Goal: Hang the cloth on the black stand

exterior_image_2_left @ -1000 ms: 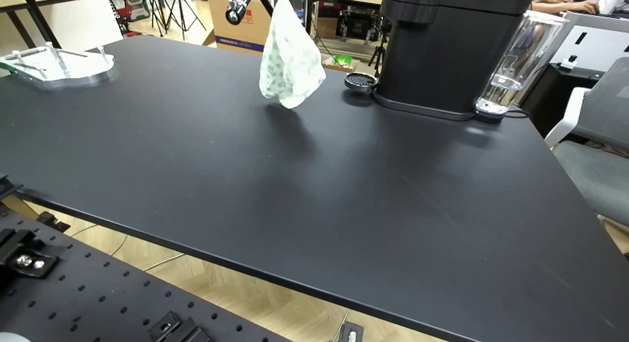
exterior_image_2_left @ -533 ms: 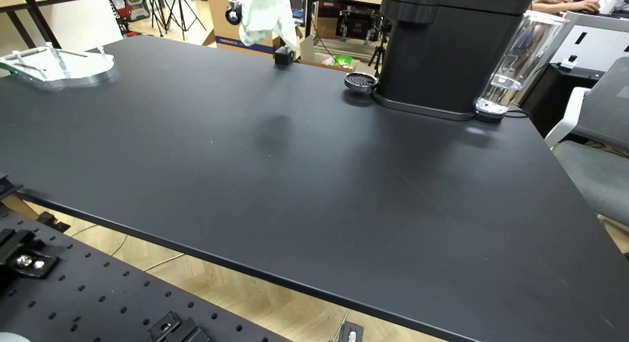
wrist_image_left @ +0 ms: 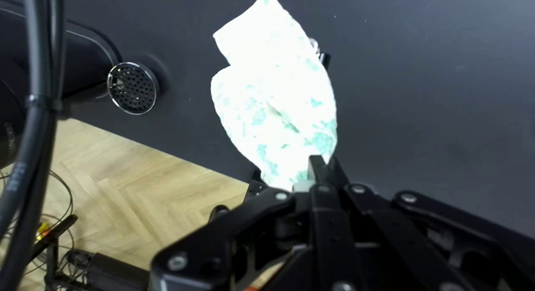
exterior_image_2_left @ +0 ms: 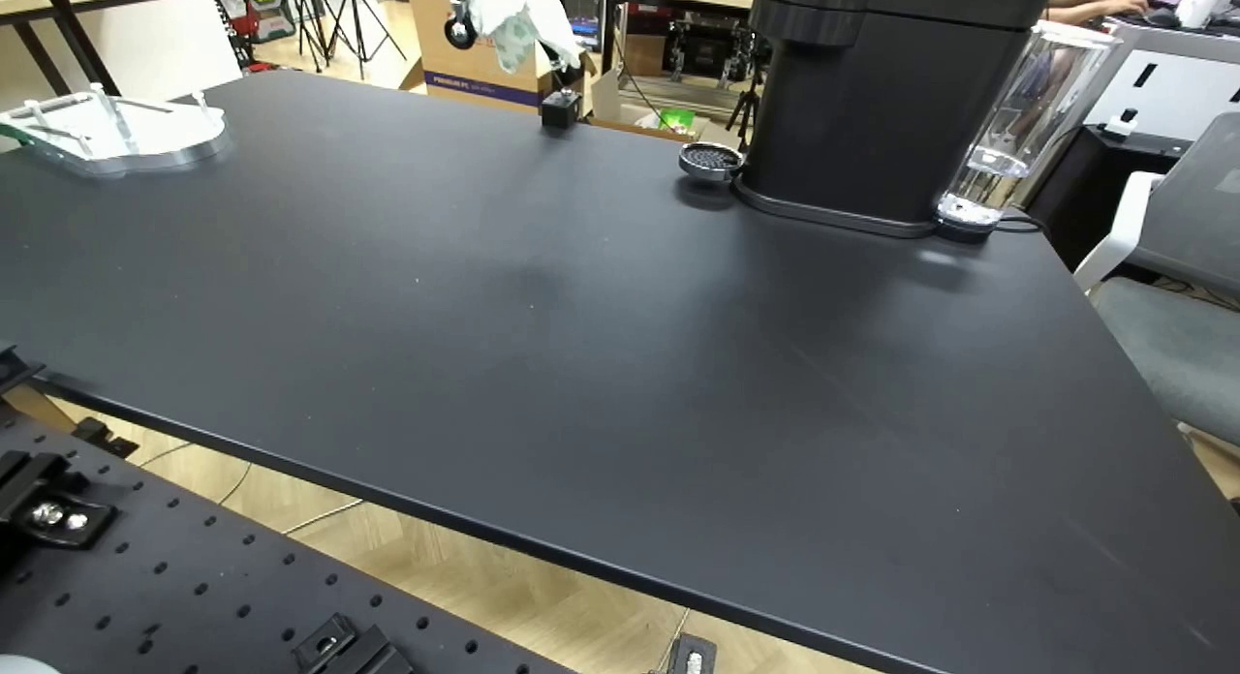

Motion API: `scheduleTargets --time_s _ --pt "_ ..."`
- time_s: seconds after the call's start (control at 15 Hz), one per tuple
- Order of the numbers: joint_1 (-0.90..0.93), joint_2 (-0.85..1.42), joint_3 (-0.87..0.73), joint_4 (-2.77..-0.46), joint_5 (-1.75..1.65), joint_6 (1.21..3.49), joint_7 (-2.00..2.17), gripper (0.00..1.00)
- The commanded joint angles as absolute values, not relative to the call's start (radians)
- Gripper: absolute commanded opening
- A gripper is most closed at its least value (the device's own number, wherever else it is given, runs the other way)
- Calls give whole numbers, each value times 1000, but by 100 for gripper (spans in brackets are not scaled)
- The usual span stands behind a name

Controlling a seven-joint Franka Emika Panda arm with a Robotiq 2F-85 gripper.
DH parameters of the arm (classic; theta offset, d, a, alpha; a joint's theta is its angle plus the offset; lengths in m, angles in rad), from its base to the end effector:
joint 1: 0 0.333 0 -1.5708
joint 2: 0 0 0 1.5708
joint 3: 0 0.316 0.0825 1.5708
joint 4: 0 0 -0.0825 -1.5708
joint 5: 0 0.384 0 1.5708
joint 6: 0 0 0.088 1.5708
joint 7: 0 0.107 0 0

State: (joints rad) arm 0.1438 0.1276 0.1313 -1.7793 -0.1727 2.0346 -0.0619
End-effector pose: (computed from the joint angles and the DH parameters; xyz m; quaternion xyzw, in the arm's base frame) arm 0.5933 0.1539 0.4935 0.9753 0.1989 0.0716 0.0639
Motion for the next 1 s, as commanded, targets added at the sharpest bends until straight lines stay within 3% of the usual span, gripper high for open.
scheduleTargets --time_s 0.0,0.93 --pt "160 191 143 -1701 -124 1895 -21 0" --pt "113 361 94 -1635 -12 1801 -7 0"
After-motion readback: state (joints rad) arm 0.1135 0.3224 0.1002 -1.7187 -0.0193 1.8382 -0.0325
